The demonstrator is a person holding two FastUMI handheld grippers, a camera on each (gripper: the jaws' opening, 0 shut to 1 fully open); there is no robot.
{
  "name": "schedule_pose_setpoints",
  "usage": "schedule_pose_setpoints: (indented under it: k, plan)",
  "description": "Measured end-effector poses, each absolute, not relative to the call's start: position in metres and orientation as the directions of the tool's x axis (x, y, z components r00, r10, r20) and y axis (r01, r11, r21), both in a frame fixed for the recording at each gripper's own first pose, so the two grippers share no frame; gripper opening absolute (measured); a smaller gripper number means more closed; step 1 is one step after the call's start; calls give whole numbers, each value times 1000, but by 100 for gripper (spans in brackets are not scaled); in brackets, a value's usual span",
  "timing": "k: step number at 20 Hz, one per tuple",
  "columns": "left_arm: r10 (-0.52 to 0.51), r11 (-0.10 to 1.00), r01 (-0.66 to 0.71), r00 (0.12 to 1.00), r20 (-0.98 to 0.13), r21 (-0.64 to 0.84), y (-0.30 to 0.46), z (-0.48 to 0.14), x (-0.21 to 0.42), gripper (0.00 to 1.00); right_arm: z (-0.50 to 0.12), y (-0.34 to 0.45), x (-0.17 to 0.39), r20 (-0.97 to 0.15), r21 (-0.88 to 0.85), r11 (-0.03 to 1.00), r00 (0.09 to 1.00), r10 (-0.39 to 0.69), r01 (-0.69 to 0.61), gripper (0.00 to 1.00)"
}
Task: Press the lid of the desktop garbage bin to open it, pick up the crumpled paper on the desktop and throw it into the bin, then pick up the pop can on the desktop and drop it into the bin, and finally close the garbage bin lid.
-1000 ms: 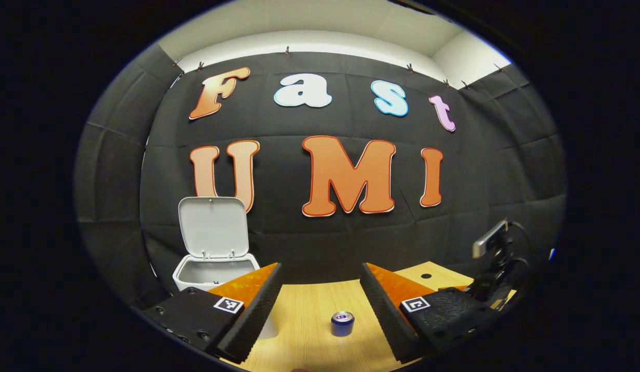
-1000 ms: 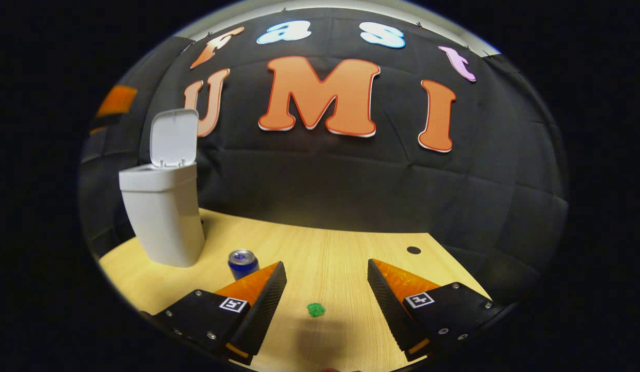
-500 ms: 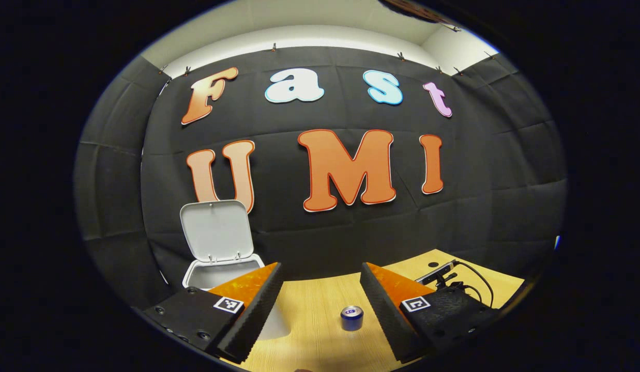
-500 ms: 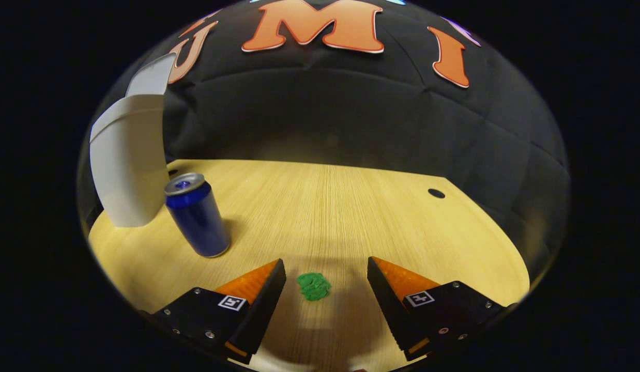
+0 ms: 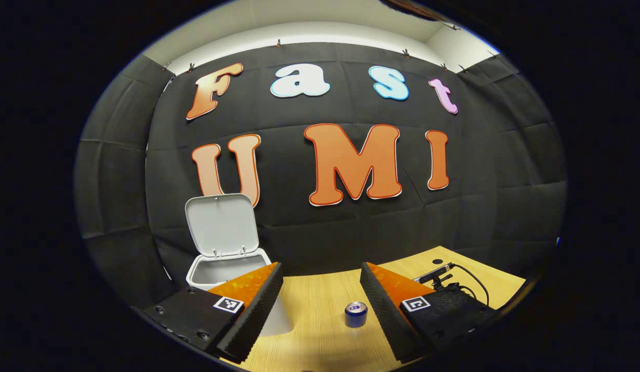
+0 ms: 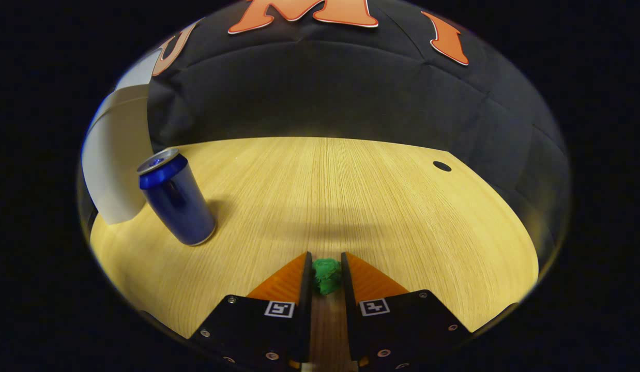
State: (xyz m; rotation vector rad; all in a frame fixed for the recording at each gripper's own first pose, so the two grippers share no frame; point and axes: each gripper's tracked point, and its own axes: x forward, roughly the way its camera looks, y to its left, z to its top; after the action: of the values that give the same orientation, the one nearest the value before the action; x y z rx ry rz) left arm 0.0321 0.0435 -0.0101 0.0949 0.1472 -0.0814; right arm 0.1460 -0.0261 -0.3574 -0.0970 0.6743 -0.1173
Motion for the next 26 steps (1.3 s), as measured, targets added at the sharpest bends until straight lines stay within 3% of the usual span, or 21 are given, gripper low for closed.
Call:
schedule_pose_setpoints:
  k: [5,11,15,19,20,26]
  plan:
    - [-70,993,82,989,-133,84,49,-3,25,95,-338,-18,145,-622,-71,995,777,-93,63,15]
    - [-58,997,63,995,-87,51,68,9,13,95,-212,2,160,-445,9,999,895,-34,43,13]
    - [-26,1000,26,999,-42,14,91,22,7,95,-94,83,175,-290,22,995,952,101,-99,12]
    - [40,999,-40,999,-12,-22,138,38,-6,95,-13,195,187,-192,16,964,945,264,-266,12]
    - [62,998,-62,998,-8,-30,150,39,-9,98,-4,223,190,-188,7,953,936,298,-302,12]
    - [222,973,-222,975,0,-64,230,36,-39,95,4,356,229,-205,-26,896,879,430,-444,12]
